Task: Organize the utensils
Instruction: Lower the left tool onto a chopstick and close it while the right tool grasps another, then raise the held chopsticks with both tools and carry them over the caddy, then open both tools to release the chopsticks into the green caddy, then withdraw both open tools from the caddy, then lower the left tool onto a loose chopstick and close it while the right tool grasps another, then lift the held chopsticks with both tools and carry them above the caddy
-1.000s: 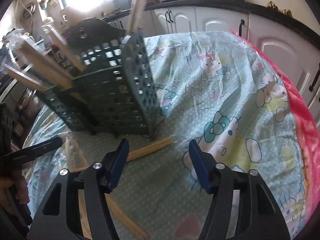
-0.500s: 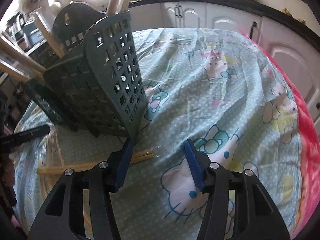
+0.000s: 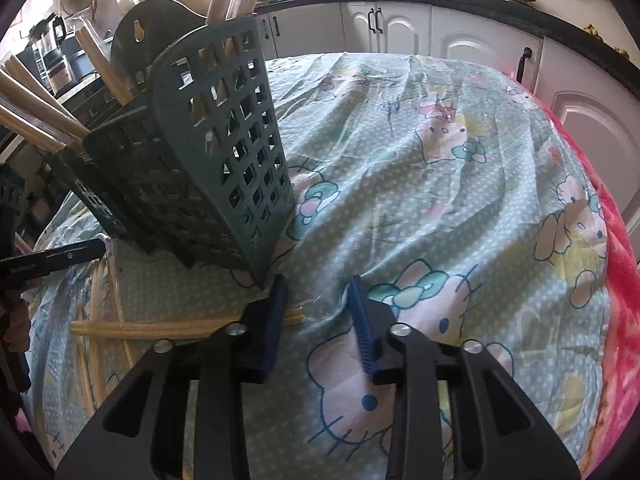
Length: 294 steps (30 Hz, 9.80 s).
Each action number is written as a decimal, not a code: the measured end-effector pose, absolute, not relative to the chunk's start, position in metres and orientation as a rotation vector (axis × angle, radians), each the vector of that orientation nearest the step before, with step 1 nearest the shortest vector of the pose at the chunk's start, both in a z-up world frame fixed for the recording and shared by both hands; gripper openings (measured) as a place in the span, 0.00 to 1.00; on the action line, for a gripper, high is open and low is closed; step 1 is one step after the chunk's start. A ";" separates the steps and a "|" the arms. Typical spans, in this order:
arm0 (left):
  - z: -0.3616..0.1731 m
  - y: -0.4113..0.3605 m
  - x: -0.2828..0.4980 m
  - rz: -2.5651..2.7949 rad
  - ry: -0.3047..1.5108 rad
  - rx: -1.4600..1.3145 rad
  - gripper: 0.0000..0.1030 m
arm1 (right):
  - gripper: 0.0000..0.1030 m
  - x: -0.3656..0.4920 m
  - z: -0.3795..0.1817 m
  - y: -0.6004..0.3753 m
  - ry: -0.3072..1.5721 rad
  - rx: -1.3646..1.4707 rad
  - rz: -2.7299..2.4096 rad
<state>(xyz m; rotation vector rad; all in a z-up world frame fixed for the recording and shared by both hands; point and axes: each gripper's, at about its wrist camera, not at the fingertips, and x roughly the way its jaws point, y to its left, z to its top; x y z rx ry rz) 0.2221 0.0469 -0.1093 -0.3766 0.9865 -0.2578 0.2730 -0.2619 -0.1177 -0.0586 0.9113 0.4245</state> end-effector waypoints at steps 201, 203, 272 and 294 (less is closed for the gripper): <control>-0.022 0.072 0.126 -0.196 0.785 -0.370 0.85 | 0.54 0.146 0.004 -0.176 0.612 -0.262 0.620; -0.029 0.071 0.126 -0.199 0.805 -0.376 0.80 | 0.54 0.149 -0.004 -0.172 0.637 -0.266 0.629; -0.041 0.099 0.143 -0.313 0.853 -0.530 0.01 | 0.06 0.208 -0.070 -0.090 0.896 -0.310 0.763; 0.078 0.013 0.144 -0.540 0.638 -0.360 0.00 | 0.06 0.157 0.063 -0.200 0.538 -0.072 0.699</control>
